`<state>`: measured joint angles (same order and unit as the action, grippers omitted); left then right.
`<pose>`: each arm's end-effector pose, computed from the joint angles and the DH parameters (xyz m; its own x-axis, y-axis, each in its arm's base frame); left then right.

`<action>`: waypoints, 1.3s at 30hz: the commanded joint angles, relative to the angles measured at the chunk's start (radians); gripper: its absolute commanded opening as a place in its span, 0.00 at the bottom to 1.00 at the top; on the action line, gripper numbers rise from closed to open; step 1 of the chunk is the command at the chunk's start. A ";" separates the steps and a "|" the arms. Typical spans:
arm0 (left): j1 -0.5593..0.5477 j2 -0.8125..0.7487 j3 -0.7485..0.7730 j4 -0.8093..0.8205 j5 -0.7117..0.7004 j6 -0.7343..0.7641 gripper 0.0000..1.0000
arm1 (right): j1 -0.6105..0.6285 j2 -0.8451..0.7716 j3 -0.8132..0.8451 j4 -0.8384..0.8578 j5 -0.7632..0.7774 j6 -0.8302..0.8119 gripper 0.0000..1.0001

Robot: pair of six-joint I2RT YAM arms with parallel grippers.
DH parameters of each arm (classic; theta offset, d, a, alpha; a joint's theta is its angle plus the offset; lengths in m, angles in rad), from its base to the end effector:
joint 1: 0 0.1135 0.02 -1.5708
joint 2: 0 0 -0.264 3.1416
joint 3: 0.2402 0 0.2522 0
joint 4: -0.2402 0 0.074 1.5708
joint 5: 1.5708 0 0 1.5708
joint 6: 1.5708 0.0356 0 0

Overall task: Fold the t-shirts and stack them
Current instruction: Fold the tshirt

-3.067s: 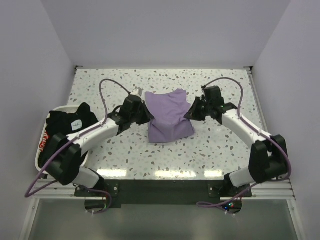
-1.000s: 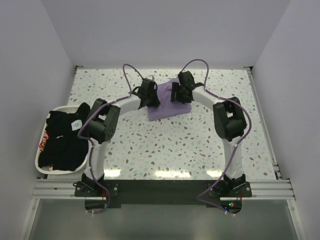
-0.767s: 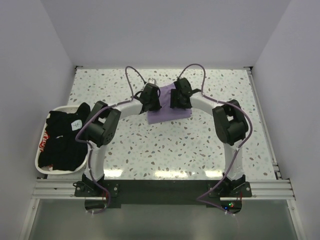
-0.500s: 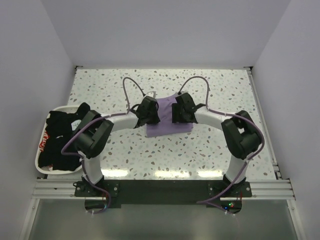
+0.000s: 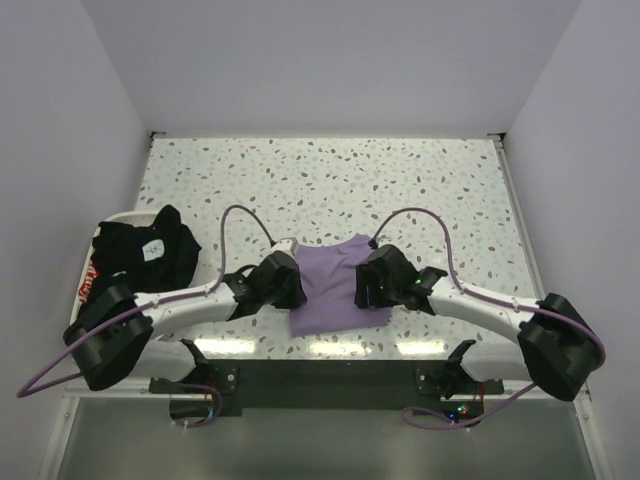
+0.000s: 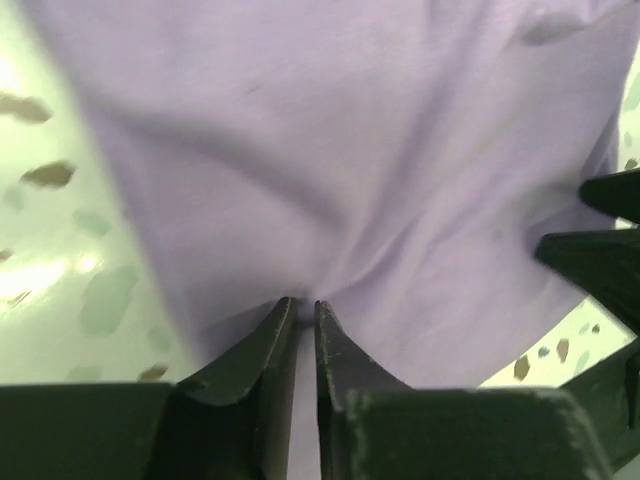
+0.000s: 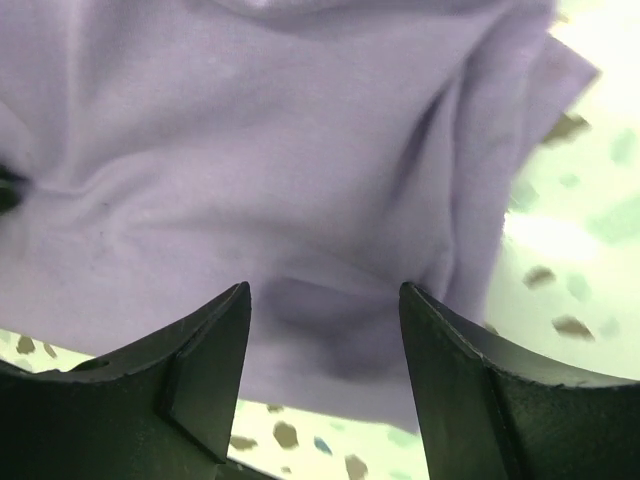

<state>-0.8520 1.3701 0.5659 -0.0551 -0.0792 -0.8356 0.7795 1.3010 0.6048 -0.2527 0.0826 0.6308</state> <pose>0.1681 -0.1878 0.1545 -0.8657 -0.1334 -0.4824 0.1105 0.8891 -0.4441 0.1727 0.1665 0.1679 -0.8598 -0.0234 -0.5100 -0.1971 0.9367 0.2894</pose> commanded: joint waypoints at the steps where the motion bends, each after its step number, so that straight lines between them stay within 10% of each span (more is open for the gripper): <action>1: -0.001 -0.121 -0.015 -0.136 -0.060 -0.030 0.21 | -0.005 -0.113 0.007 -0.154 0.080 0.052 0.64; 8: 0.054 -0.155 0.118 -0.233 -0.195 0.039 0.35 | -0.032 -0.132 0.185 -0.237 0.278 -0.022 0.62; 15: 0.209 -0.074 0.201 -0.195 -0.165 0.139 0.35 | -0.186 -0.013 0.236 -0.137 0.175 -0.072 0.51; 39: 0.243 0.149 0.292 -0.075 -0.056 0.135 0.33 | -0.209 0.145 0.291 -0.017 0.108 -0.031 0.46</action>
<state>-0.6151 1.5127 0.8207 -0.1890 -0.1566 -0.6956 0.5694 1.4368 0.8543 -0.3180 0.1879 0.5838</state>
